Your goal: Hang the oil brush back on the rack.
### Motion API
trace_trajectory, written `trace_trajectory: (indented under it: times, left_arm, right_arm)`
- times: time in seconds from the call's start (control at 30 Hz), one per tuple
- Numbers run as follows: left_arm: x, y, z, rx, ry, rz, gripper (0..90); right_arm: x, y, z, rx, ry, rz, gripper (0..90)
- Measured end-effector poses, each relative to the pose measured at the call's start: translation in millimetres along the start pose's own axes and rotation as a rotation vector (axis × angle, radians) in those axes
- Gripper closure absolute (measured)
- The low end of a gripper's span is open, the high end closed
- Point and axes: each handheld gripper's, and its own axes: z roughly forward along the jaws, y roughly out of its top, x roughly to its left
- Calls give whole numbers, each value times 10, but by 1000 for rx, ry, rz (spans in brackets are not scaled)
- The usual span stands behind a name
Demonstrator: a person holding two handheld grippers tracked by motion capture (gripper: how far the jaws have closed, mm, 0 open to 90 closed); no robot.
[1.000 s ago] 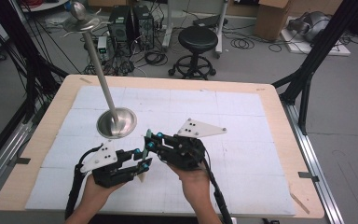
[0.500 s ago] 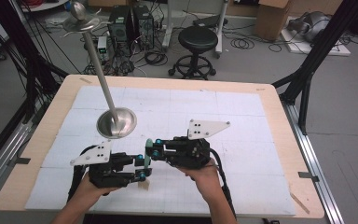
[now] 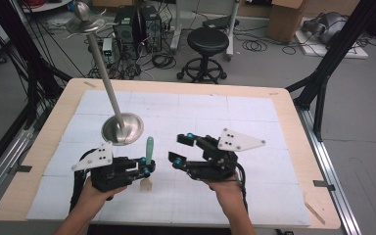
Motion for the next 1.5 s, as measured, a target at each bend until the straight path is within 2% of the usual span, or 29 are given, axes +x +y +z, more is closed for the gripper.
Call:
trace_trajectory:
  times: [0.07, 0.13, 0.23, 0.33, 0.4, 0.53, 0.67, 1.1, 1.23, 1.37, 1.5]
  left_arm:
    - [40, 33, -43, -10, 41, -10, 837]
    - [81, 74, -91, -21, 81, -17, 837]
    - [137, 154, -178, -48, 125, -29, 837]
    - [181, 265, -267, -54, 163, -11, 837]
    - [206, 349, -321, -63, 187, -5, 837]
    - [267, 522, -403, -70, 222, 7, 837]
    - [325, 700, -443, -75, 245, 18, 837]
    - [567, 1249, -450, -90, 364, 19, 838]
    - [592, 1338, -427, -95, 391, 22, 838]
    - [637, 1412, -419, -112, 411, 9, 838]
    - [691, 1444, -412, -107, 442, -1, 838]
  right_arm:
    - [-16, -63, -168, 15, -104, 0, 257]
    - [-21, -130, -318, 39, -212, -21, 214]
    - [-32, -231, -490, 97, -340, -65, 213]
    - [-47, -362, -649, 164, -444, -77, 213]
    - [-47, -428, -718, 180, -474, -70, 214]
    - [-64, -543, -835, 166, -502, -59, 217]
    - [-73, -570, -885, 154, -507, -47, 217]
    - [-94, -577, -901, 144, -504, -38, 222]
    - [-101, -581, -910, 139, -499, -38, 222]
    - [-101, -582, -912, 141, -495, -35, 222]
    - [-100, -581, -903, 139, -489, -33, 222]
